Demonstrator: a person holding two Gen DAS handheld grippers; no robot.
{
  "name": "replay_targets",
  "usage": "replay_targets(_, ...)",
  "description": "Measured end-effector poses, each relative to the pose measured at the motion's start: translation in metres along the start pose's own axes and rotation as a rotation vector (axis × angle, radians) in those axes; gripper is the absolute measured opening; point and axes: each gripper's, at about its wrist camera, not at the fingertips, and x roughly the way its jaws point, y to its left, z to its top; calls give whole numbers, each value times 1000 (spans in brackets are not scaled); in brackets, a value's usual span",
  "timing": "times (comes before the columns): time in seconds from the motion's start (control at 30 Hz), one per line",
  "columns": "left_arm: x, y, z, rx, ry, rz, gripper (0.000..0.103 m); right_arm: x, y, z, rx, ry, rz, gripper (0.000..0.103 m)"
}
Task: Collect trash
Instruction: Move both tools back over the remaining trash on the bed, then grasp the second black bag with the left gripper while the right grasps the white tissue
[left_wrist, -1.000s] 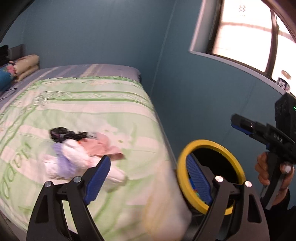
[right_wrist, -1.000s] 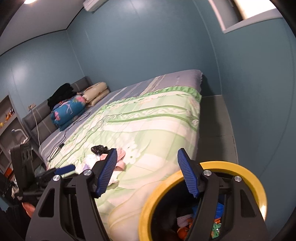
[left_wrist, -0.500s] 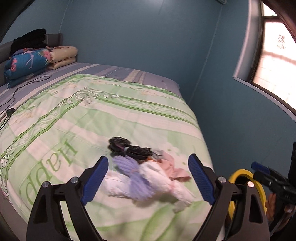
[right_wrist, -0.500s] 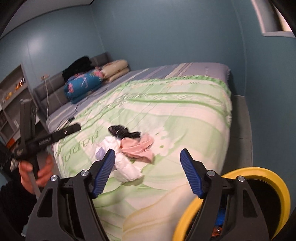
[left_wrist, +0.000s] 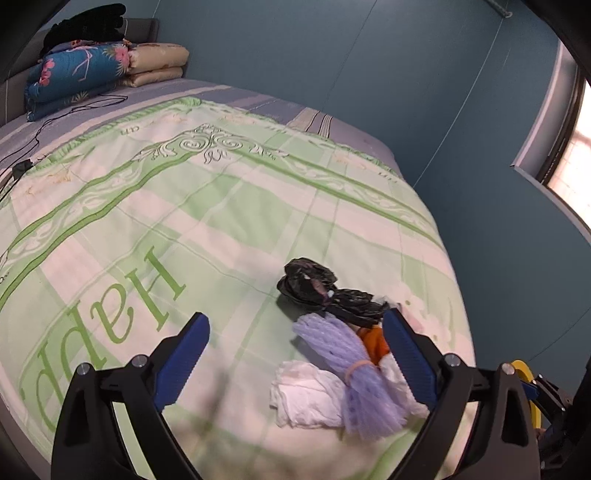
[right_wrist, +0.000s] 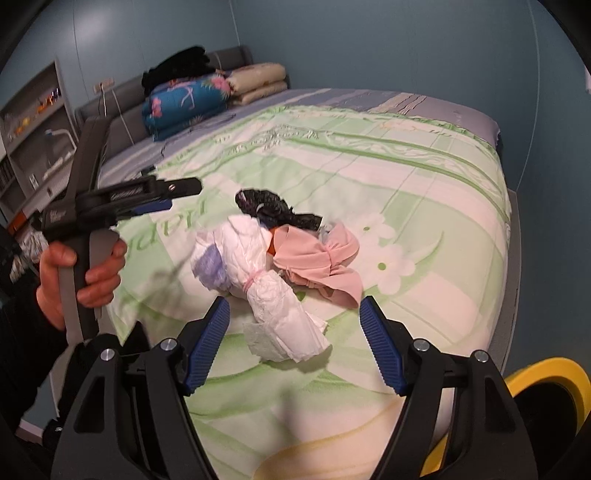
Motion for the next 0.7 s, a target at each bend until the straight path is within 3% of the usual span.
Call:
replay_targets(0.37, 61, -3, 21, 42, 62, 22, 91, 36, 13, 0, -79, 62, -33, 69)
replay_targets(0.7, 105, -4, 27, 36, 115, -19, 89, 59, 16, 2, -96, 104, -30, 68)
